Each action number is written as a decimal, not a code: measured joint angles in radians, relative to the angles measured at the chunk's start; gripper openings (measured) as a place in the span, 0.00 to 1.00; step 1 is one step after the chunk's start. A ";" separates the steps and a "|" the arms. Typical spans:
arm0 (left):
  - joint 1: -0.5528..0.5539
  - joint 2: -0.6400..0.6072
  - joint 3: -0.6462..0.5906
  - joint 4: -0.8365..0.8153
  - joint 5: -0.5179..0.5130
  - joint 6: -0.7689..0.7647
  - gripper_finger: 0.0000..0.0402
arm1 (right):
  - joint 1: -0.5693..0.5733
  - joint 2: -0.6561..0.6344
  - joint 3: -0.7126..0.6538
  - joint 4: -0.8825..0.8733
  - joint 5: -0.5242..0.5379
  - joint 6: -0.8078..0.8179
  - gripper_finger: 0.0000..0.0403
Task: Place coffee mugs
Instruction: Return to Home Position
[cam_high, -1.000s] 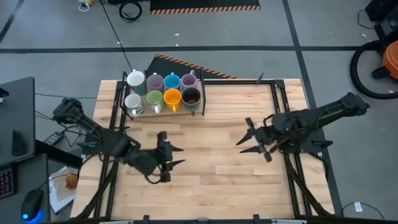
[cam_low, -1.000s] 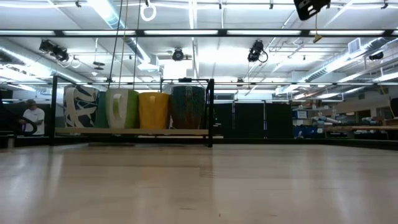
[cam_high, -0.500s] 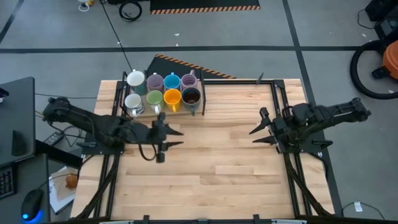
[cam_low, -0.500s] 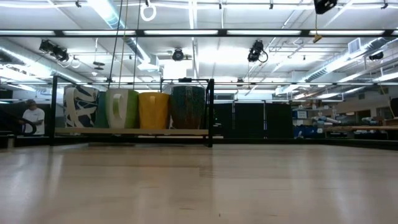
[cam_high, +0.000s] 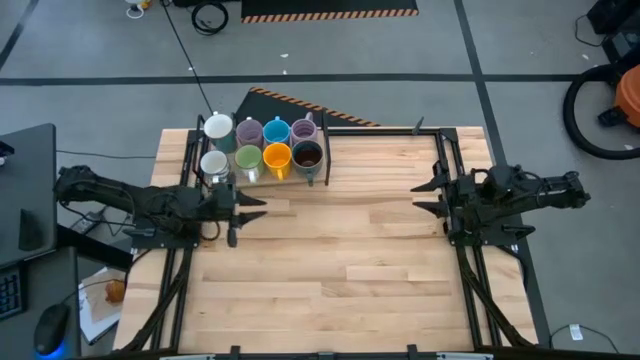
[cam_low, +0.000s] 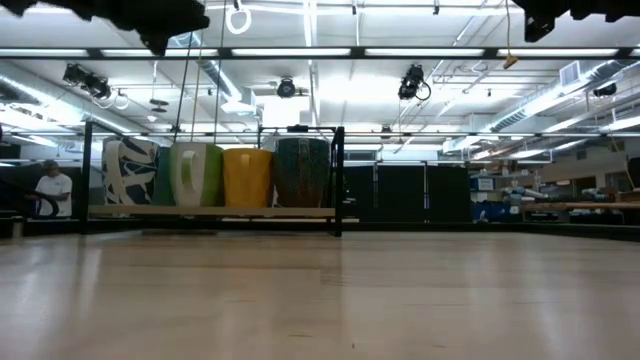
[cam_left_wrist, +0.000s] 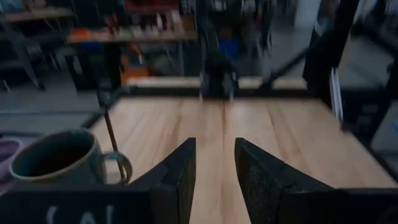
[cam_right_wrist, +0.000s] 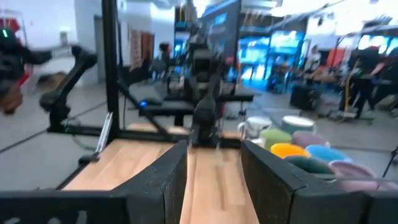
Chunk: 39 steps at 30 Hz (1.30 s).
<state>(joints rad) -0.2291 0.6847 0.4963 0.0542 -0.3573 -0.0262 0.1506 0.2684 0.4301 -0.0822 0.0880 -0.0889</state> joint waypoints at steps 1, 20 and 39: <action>0.000 -0.027 -0.036 0.049 -0.010 0.004 0.29 | -0.006 -0.014 -0.009 0.011 0.003 -0.006 0.39; 0.000 -0.291 -0.301 0.351 -0.105 0.056 0.29 | -0.039 -0.265 -0.180 0.099 0.098 -0.044 0.39; -0.006 -0.365 -0.485 0.643 -0.026 -0.058 0.29 | -0.039 -0.263 -0.229 0.172 0.174 0.115 0.39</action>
<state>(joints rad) -0.2352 0.3199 0.0116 0.6975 -0.3838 -0.0838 0.1116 0.0055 0.2012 0.0898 0.2619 0.0257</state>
